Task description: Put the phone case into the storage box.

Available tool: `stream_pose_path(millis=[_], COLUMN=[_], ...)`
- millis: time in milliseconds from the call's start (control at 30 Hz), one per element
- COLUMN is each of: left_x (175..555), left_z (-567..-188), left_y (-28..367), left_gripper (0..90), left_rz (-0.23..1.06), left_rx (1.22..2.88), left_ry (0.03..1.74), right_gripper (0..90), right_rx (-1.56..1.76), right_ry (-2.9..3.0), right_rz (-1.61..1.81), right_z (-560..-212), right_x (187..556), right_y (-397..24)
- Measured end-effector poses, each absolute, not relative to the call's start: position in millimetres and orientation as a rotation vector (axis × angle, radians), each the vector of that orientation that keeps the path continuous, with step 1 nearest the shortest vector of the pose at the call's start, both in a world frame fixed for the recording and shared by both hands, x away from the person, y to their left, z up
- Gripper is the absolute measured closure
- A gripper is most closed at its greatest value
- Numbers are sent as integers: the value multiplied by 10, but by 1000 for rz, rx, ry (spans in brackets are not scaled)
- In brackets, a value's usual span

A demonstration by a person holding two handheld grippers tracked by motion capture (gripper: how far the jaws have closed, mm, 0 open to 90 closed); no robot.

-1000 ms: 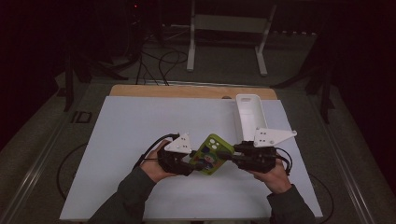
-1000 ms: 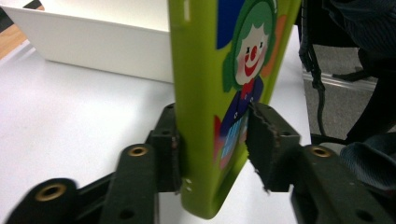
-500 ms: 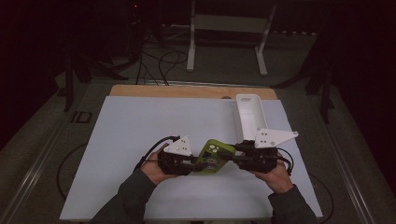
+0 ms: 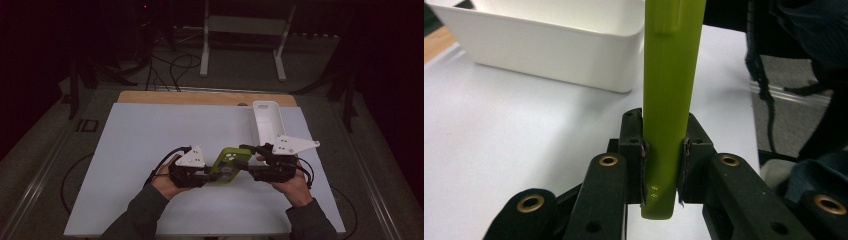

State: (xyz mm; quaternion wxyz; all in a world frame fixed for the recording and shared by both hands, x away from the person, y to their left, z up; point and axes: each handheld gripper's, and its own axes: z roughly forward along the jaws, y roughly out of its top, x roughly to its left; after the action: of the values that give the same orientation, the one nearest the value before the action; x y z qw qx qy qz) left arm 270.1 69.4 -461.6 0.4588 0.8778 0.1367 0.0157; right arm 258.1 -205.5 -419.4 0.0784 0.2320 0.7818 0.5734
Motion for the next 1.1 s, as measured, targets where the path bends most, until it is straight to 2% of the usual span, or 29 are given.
stream_pose_path(millis=[300, 333, 633, 1100], left_x=[2719, 2721, 2727, 2705], left_z=[-4622, -4622, -4622, -4630], left_y=[683, 681, 664, 634], left_gripper=[776, 776, 776, 776], left_rz=[105, 113, 188, 272], left_rx=[2162, 2163, 2153, 2152], left_ry=[403, 411, 498, 584], right_gripper=[300, 261, 162, 87], right_rx=[795, 820, 890, 1002], right_ry=[2302, 2286, 2250, 2192], right_rz=[1702, 1691, 1664, 1678], right_z=[-4229, -4232, -4256, -4321], right_x=[2597, 2600, 2600, 2619], right_y=[-2104, -2107, -2075, -2012])
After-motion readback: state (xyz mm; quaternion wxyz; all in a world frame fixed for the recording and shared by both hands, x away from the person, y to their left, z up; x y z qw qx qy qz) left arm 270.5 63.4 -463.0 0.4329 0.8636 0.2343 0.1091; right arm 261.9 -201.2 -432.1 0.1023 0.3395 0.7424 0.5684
